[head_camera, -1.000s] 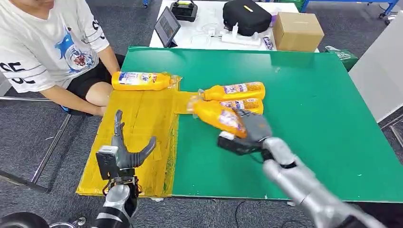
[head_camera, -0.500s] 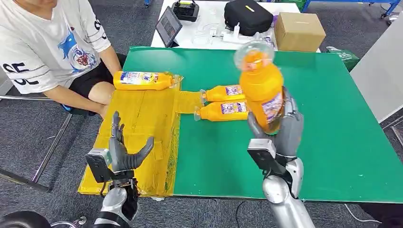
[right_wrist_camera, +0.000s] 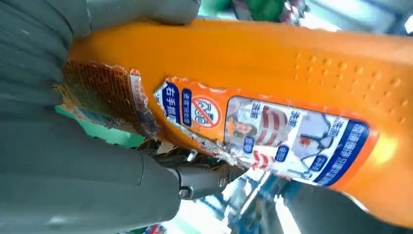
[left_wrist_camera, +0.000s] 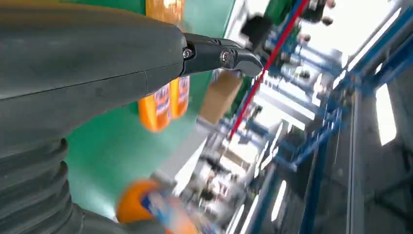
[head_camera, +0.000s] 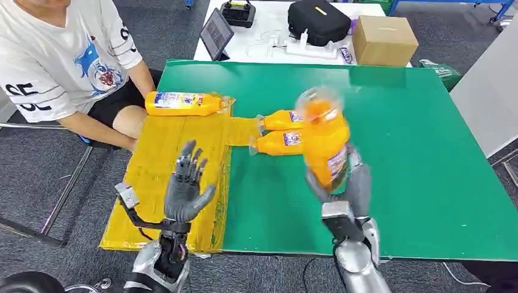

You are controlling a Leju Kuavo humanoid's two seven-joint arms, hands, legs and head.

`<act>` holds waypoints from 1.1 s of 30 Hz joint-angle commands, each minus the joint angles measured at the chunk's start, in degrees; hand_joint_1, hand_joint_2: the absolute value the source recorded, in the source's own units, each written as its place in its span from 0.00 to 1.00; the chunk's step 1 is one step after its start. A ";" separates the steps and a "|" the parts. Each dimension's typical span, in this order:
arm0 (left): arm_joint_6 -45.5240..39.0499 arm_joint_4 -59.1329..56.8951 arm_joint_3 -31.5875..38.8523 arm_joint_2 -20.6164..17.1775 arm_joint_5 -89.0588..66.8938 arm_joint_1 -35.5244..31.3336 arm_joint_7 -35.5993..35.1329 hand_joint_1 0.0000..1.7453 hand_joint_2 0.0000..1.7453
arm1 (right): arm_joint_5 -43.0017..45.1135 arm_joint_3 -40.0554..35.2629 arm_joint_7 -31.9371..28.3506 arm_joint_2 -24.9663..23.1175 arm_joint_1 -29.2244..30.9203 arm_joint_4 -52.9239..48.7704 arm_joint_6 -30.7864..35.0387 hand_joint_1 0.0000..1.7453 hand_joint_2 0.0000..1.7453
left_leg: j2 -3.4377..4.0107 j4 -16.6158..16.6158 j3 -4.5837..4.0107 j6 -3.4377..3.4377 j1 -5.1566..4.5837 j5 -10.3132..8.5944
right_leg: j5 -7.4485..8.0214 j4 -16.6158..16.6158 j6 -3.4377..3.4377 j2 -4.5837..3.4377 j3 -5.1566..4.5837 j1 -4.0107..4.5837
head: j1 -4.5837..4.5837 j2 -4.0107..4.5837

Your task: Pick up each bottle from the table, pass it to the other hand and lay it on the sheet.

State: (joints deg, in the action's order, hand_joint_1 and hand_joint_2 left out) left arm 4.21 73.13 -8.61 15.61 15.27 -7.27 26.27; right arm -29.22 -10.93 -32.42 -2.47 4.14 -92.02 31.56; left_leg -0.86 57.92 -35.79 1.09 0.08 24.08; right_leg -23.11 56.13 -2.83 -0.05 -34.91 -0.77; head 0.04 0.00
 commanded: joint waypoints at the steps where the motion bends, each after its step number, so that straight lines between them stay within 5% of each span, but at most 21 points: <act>1: 13.42 -2.29 -7.43 -4.80 9.29 -1.18 -3.63 0.00 1.00 | 1.17 -0.78 -7.27 -3.51 -1.36 16.28 -7.35 1.00 1.00 | 0.08 -0.09 0.27 -0.06 0.03 0.07 | -0.04 -0.10 0.09 -0.04 0.27 0.05 | -0.02 0.00; 8: 16.05 -4.17 -9.73 -5.32 9.43 -1.94 -3.74 0.00 1.00 | -0.96 -9.89 -7.58 -5.73 0.48 27.19 -8.57 1.00 1.00 | 0.25 -0.12 0.40 -0.08 0.06 0.12 | -0.03 -0.14 0.12 -0.18 0.35 0.08 | -0.02 0.00; 33: 11.88 -7.32 -14.16 -5.29 -1.47 -4.77 -2.35 0.00 1.00 | -1.27 -19.66 -5.20 -10.52 8.85 41.84 -12.84 1.00 1.00 | 0.22 -0.04 0.43 -0.09 0.10 0.15 | -0.09 -0.07 0.14 -0.12 0.40 0.12 | -0.02 0.00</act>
State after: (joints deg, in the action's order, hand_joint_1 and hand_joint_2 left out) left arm 16.22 70.36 -19.78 11.82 14.60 -9.21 24.11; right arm -30.64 -26.25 -38.16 -12.09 8.74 -58.84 19.69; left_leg -0.83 57.91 -35.80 1.08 0.10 24.06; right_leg -23.11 56.15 -2.82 -0.06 -34.92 -0.75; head 0.02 0.00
